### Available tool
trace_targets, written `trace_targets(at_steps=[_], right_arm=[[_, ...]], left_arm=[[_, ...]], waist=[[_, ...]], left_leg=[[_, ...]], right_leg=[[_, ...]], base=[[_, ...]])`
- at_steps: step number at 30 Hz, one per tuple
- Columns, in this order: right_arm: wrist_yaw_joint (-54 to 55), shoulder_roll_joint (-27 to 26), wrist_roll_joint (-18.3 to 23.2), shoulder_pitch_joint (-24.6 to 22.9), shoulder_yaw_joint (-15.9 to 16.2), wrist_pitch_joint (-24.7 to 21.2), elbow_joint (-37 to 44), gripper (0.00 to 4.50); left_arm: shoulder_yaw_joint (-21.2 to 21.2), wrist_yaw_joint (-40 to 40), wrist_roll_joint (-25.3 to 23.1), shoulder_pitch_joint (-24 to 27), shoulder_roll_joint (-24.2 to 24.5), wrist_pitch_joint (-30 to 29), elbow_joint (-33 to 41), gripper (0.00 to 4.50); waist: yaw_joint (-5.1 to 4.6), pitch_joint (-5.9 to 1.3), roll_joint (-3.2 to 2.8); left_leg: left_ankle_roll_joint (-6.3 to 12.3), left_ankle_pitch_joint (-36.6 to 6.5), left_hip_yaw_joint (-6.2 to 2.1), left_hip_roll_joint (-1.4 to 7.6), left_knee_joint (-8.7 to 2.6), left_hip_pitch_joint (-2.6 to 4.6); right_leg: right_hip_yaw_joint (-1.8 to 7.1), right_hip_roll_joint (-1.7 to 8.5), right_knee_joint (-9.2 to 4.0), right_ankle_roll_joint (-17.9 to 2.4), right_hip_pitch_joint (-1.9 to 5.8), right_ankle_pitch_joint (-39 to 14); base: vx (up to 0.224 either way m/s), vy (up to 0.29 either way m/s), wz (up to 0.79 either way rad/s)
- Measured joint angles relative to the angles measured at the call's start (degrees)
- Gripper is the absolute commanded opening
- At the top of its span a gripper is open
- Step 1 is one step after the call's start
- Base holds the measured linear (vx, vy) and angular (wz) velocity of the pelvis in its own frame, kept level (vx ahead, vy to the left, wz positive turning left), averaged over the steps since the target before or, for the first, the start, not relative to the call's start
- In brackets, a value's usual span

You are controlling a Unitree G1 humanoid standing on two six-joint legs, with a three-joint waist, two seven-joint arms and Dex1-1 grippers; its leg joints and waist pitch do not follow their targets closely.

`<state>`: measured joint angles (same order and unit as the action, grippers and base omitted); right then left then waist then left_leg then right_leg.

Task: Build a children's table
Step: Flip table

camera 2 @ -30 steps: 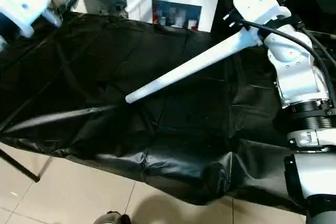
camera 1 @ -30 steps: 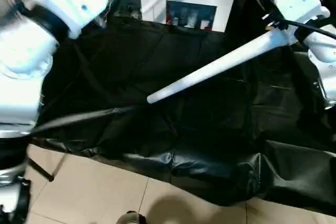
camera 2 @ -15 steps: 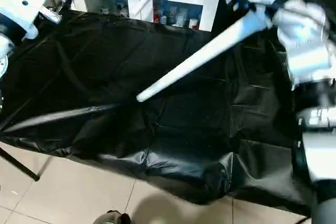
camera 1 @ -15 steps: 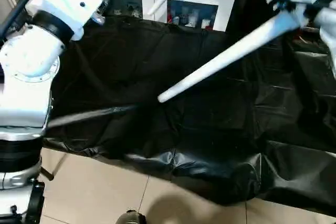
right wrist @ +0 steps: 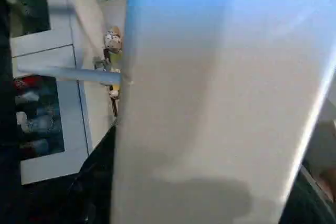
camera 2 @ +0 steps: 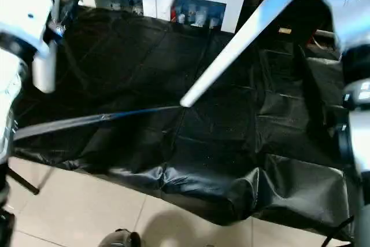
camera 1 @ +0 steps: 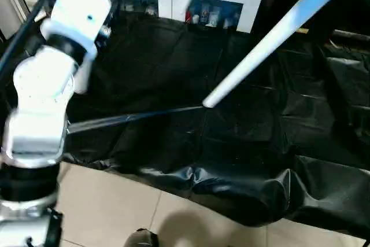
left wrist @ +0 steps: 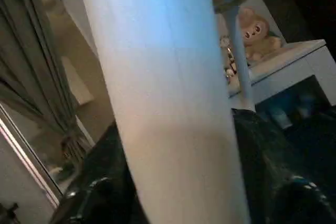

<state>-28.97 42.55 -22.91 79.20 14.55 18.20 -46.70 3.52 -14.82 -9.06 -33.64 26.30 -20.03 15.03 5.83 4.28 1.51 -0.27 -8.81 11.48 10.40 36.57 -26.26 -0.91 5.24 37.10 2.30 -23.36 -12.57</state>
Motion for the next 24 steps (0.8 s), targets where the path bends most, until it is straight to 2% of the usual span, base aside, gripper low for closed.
trace_targets(at_steps=[3,7,9,11,14,17,19,20,22,24], right_arm=[[-1.1,0.0,-1.6,3.2,1.7,2.0,-4.0,1.98],[-2.0,-0.1,-2.7,5.0,2.4,3.5,-6.4,1.98],[-2.7,-0.4,-2.7,6.3,3.0,4.6,-8.1,1.98],[-4.6,-0.9,-2.7,7.9,3.0,5.9,-9.9,2.66],[-6.9,-1.5,-1.7,9.3,3.0,9.4,-10.2,2.86],[-8.4,-2.2,-1.7,11.1,3.5,11.6,-11.8,3.1],[-8.5,-2.6,-1.7,11.6,3.7,12.6,-12.5,3.2],[-8.5,-2.9,-1.7,11.7,3.7,13.0,-12.8,3.4],[-9.2,-3.4,-1.6,11.8,3.7,13.6,-13.4,3.48],[-9.9,-3.8,-0.9,11.7,3.5,13.7,-13.9,3.73]], left_arm=[[0.1,0.3,0.4,1.3,-1.5,-0.8,0.2,2.2],[0.1,1.0,1.0,2.5,-2.7,-1.3,0.5,2.09],[0.1,1.4,1.5,3.4,-3.3,-1.6,0.9,2.07],[0.2,1.6,1.8,4.6,-4.0,-2.3,1.2,2.06],[0.7,2.0,2.1,5.6,-4.3,-3.6,1.1,2.06],[1.2,2.9,2.5,7.4,-5.7,-3.6,1.1,2.06],[1.2,3.4,2.7,8.8,-6.5,-3.1,1.0,2.06],[1.2,3.8,2.8,9.4,-6.6,-2.7,1.0,2.06],[1.3,4.5,2.8,10.7,-7.0,-1.7,0.8,2.06],[1.5,4.5,2.9,11.1,-7.1,-0.8,0.8,2.05]], waist=[[-0.01,0.12,0.47],[-0.19,0.39,1.44],[-0.46,0.42,1.51],[-0.72,0.44,1.55],[-0.89,0.5,1.76],[-1.09,0.56,2.24],[-1.12,0.56,2.78],[-1.18,0.57,3.13],[-1.49,0.5,3.97],[-1.91,0.5,4.35]], left_leg=[[0.04,0.0,0.01,-0.01,0.11,-0.09],[0.04,0.0,0.01,0.04,0.17,-0.15],[0.09,-0.1,0.01,0.03,0.25,-0.24],[0.15,-0.1,0.02,0.03,0.3,-0.26],[0.15,-0.1,0.02,0.11,0.3,-0.29],[0.15,-0.1,0.03,0.19,0.32,-0.29],[0.14,-0.1,0.04,0.23,0.32,-0.29],[0.14,-0.1,0.05,0.25,0.33,-0.29],[0.13,-0.1,0.06,0.34,0.37,-0.29],[0.13,-0.1,0.06,0.35,0.48,-0.34]], right_leg=[[0.0,0.02,-0.01,-0.1,0.0,0.0],[-0.03,0.0,0.0,-0.1,0.0,0.1],[-0.02,0.02,-0.02,-0.1,-0.01,0.1],[-0.01,0.02,-0.01,-0.1,-0.03,0.1],[-0.03,-0.01,0.06,-0.1,-0.11,0.1],[-0.03,-0.06,0.07,-0.1,-0.15,0.1],[-0.04,-0.09,0.07,-0.1,-0.15,0.1],[-0.04,-0.1,0.08,-0.1,-0.16,0.1],[-0.04,-0.17,0.09,-0.1,-0.16,0.1],[-0.02,-0.18,0.07,-0.1,-0.16,0.1]], base=[[0.0,0.0,0.0],[0.0,0.0,0.0],[0.0,0.0,0.0],[0.0,0.0,0.0],[0.0,0.0,0.0],[0.0,0.0,0.0],[0.0,0.0,0.0],[0.0,0.0,0.0],[0.0,0.0,0.0],[0.0,0.0,0.0]])
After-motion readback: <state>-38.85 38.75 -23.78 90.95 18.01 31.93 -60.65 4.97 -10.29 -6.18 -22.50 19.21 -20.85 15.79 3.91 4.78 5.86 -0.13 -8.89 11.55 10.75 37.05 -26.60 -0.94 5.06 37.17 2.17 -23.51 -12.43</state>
